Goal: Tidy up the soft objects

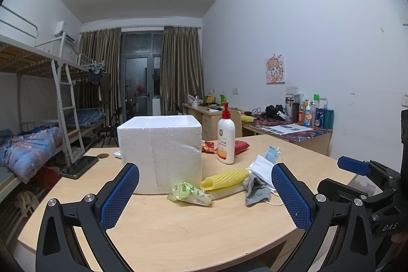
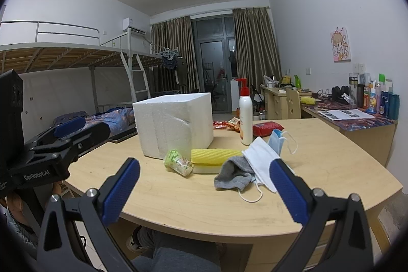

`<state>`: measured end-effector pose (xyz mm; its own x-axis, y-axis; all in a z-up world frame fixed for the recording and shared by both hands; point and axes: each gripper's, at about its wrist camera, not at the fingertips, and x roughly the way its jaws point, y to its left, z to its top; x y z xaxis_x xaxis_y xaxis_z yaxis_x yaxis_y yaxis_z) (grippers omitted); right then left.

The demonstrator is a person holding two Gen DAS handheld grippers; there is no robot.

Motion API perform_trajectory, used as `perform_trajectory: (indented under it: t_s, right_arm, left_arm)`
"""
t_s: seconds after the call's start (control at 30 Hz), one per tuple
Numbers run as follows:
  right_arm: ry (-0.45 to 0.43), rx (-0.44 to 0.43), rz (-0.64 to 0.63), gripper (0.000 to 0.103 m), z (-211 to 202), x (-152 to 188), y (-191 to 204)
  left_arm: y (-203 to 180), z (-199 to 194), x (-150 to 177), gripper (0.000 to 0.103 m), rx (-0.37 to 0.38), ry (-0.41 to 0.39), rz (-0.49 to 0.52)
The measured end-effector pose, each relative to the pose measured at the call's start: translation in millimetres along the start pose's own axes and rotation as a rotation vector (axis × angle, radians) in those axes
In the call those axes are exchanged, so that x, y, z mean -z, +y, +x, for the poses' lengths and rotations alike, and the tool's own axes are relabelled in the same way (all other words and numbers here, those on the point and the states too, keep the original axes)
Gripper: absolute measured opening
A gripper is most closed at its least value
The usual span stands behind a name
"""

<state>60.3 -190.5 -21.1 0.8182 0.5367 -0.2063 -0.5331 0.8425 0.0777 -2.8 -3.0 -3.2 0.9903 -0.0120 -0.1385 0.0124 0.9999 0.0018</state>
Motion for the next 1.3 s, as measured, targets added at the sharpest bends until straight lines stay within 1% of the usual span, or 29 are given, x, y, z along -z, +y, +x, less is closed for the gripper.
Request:
perform_trajectory:
  t_s: [0.23, 0.57, 1.07, 1.3]
  right_arm:
    - [0.0, 0.0, 0.001, 0.103, 0, -1, 0]
    - [-0.009, 0.004, -0.007, 0.103, -2, -7, 1]
    - [-0.027, 0.015, -0.02, 0.103, -6, -15, 0]
    - [-0.035, 0.017, -0.013, 0.103, -7, -17, -1]
  left_arm:
    - [2, 1, 1, 0.103, 0.007, 0.002, -0.01]
    - [6, 4, 0, 0.103, 0.02, 0.026, -0.033]
    - [7, 4, -2, 0.103, 0.005, 0.023, -0.021]
    - [5, 2, -2, 0.103, 0.01, 0.019, -0.02]
